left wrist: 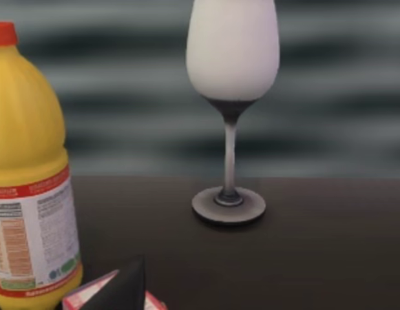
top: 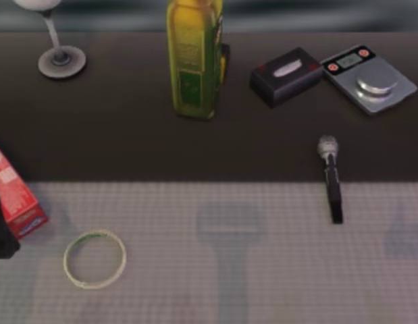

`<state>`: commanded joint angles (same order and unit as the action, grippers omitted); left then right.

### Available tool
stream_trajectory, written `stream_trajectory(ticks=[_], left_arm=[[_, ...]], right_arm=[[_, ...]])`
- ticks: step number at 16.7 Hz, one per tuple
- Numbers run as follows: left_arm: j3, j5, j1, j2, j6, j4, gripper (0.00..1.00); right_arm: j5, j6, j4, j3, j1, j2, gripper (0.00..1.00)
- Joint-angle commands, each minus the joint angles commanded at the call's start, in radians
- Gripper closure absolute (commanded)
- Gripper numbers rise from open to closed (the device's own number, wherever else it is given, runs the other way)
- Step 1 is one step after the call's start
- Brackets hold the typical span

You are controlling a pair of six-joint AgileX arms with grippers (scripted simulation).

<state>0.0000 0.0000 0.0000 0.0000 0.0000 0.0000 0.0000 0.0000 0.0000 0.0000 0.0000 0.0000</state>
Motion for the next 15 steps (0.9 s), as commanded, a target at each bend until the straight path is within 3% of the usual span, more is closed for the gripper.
stream_trajectory(ticks=[7, 15], left_arm=[[0.000, 0.000, 0.000, 0.000, 0.000, 0.000, 0.00], [0.000, 0.000, 0.000, 0.000, 0.000, 0.000, 0.00]], right_arm=[[0.002, 0.041, -0.091, 0.149, 0.040, 0.155, 0.00], [0.019, 0.189, -0.454, 0.681, 0.176, 0.907, 0.00]])
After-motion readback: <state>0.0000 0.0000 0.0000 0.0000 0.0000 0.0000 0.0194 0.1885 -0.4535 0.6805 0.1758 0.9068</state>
